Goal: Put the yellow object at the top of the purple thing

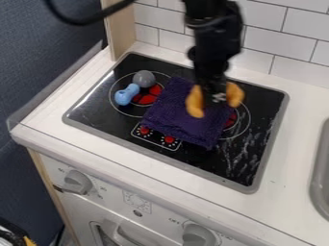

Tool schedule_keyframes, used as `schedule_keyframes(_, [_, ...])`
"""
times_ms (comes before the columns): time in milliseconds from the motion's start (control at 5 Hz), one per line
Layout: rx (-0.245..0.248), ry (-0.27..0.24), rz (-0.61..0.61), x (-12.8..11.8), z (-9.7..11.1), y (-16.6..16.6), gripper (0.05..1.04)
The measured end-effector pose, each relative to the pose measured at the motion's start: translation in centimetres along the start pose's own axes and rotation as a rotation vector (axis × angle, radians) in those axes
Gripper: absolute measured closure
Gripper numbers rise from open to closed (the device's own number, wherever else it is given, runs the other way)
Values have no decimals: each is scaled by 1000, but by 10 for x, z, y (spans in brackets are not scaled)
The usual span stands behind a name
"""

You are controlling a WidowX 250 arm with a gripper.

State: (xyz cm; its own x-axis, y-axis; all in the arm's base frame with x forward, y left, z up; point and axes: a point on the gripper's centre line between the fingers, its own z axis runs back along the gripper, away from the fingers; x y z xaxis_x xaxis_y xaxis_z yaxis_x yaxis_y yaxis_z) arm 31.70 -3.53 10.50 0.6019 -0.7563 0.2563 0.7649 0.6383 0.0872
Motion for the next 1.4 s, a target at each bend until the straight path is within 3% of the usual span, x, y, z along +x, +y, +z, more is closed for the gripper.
schedule_keyframes(200, [11,11,62,-14,0,12,438])
schedule_keyframes(400, [-37,57,111,-30,-20,22,438])
schedule_keyframes(600, [-91,51,81,-31,-37,26,438])
schedule_keyframes(800, [-105,60,72,-31,-40,27,365])
schedule_keyframes(1000, [-125,69,67,-36,-38,26,105])
schedule_keyframes(1200, [-140,77,64,-36,-34,25,80])
schedule_keyframes(1400, [-118,28,60,-26,-13,27,83])
